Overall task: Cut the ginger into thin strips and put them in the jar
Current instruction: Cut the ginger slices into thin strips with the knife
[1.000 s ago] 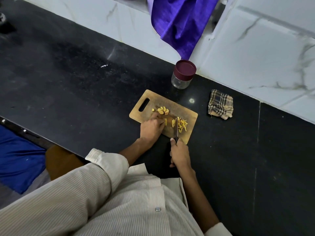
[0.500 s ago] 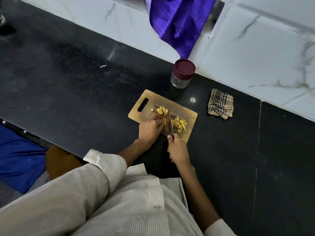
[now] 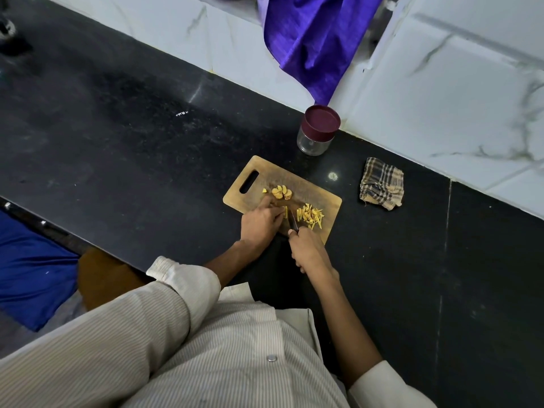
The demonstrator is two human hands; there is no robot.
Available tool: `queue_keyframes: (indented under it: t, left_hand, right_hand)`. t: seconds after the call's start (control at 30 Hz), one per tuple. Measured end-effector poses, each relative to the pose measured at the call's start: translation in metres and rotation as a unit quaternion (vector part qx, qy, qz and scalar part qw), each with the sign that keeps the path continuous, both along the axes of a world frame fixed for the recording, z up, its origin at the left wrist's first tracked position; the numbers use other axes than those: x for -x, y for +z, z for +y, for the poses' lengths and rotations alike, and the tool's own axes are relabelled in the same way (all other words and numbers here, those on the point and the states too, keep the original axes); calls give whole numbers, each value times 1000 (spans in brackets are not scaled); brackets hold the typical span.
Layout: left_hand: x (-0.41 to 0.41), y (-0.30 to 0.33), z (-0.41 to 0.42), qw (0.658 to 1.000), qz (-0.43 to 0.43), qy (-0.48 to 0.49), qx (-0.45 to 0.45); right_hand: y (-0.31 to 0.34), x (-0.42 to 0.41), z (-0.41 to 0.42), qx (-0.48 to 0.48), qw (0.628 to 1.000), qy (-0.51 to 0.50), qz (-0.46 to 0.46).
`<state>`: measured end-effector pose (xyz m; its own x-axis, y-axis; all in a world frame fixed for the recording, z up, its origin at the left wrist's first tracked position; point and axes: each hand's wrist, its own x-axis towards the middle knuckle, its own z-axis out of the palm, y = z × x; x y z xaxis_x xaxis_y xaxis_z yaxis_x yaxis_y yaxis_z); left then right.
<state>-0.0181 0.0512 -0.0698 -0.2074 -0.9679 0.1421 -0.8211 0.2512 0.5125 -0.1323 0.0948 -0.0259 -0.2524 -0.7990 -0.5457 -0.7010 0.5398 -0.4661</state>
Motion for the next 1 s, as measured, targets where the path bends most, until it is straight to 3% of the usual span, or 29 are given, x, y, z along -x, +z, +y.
queue_keyframes:
  t: [1.0]
  left_hand:
    - [-1, 2, 0, 1000, -2, -10, -11]
  right_hand:
    - [24, -7, -3, -35, 999, 29, 29]
